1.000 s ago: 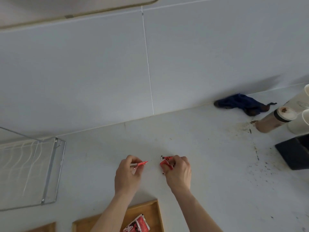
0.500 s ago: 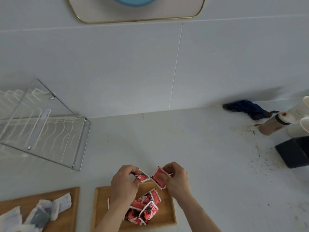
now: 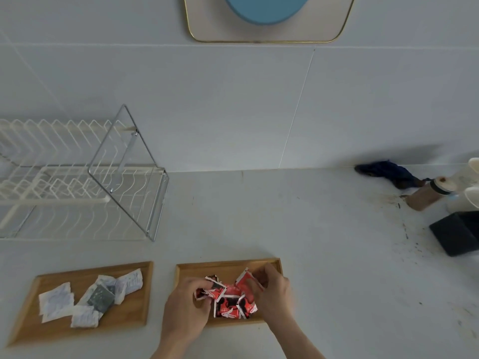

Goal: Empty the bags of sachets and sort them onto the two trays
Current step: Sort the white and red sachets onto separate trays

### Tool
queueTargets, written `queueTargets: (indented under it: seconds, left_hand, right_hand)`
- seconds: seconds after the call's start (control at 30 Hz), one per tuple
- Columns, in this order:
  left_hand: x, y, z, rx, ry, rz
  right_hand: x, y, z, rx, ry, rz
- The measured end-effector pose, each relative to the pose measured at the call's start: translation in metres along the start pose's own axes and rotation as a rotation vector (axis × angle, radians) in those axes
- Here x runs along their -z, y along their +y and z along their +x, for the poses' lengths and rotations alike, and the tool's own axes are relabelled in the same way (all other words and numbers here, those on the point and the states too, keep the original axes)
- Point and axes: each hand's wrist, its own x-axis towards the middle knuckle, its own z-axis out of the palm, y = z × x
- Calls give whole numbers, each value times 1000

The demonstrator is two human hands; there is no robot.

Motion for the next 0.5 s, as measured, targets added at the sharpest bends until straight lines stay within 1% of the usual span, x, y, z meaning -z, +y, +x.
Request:
queueTargets:
  seconds: [0.13, 0.2, 0.3, 0.37, 0.43, 0.5]
  left_hand:
    - [0, -7, -12, -66, -43, 71]
    - [0, -10, -14, -101, -70, 111]
    - [-2, -11, -17, -175, -89, 240]
    - [-5, -13, -19, -227, -90, 300]
    - [-8, -12, -19, -257, -106, 325]
    - [-11, -12, -19, -286, -126, 358]
  right_hand:
    - [-9, 15, -11, 170, 108, -239]
    - [-12, 20, -16, 263, 140, -287]
    - [-14, 24, -24, 386, 166, -358]
    - [-17, 27, -29, 496, 137, -409]
    - [-20, 30, -34, 594, 56, -493]
    - [-22, 33, -34, 617, 0, -578]
